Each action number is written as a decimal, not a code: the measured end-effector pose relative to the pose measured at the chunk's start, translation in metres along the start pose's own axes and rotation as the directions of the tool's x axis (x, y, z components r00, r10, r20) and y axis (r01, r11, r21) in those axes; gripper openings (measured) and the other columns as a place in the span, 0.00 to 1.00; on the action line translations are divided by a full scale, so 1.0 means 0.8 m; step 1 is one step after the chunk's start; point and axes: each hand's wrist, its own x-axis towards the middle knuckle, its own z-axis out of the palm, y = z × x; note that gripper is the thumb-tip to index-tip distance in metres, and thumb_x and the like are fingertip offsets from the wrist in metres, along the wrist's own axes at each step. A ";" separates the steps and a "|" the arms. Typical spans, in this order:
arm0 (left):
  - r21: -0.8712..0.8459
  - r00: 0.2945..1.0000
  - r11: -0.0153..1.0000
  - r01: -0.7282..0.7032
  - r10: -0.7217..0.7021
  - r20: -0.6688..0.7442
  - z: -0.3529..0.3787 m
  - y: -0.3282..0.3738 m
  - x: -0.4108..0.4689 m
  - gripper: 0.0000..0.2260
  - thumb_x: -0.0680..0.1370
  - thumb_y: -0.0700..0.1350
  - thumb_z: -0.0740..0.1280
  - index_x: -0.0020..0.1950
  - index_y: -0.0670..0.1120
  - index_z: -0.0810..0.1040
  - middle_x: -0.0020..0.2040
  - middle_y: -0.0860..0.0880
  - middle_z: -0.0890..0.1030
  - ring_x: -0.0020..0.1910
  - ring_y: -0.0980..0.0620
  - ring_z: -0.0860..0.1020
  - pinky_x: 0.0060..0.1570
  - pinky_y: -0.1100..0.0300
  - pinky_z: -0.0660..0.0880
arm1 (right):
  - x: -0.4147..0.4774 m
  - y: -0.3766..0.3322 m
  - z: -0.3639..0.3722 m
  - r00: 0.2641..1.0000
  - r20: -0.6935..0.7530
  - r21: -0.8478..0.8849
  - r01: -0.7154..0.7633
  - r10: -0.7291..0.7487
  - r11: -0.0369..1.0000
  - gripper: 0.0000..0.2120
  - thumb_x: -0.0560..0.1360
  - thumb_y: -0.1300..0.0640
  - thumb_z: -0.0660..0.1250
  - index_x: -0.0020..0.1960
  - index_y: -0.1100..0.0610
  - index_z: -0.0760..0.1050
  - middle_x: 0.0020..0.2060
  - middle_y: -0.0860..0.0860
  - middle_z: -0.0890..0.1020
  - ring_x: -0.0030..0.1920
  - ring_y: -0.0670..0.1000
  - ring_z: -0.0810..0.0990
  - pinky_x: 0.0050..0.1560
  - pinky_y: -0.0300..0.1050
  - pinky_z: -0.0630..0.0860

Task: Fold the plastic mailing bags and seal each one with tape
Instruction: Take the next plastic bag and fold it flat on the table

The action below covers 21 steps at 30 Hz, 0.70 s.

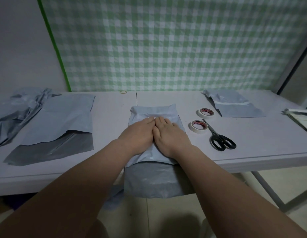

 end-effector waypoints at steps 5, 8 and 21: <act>0.102 0.989 0.991 0.083 -0.095 0.115 -0.004 0.000 -0.002 0.24 0.83 0.45 0.46 0.78 0.49 0.44 0.79 0.52 0.48 0.77 0.52 0.48 0.74 0.54 0.47 | 0.002 -0.001 -0.004 0.991 0.124 0.003 -0.058 0.057 0.998 0.27 0.82 0.46 0.41 0.78 0.56 0.46 0.78 0.51 0.48 0.77 0.49 0.47 0.75 0.50 0.45; 0.105 0.983 0.988 0.117 -0.131 0.132 -0.003 -0.002 0.002 0.24 0.83 0.47 0.46 0.78 0.51 0.43 0.79 0.54 0.46 0.77 0.51 0.46 0.75 0.53 0.46 | 0.003 0.000 -0.006 0.991 0.114 0.001 -0.069 0.069 0.998 0.27 0.82 0.45 0.41 0.78 0.54 0.46 0.78 0.50 0.48 0.77 0.49 0.47 0.75 0.51 0.45; 0.166 0.968 0.977 0.134 -0.165 0.190 -0.009 -0.004 -0.004 0.26 0.80 0.62 0.46 0.77 0.61 0.43 0.79 0.53 0.45 0.77 0.50 0.45 0.74 0.43 0.46 | -0.002 0.010 -0.010 0.992 0.089 -0.012 -0.084 0.084 0.996 0.29 0.80 0.41 0.41 0.76 0.54 0.56 0.77 0.52 0.53 0.77 0.52 0.50 0.73 0.52 0.49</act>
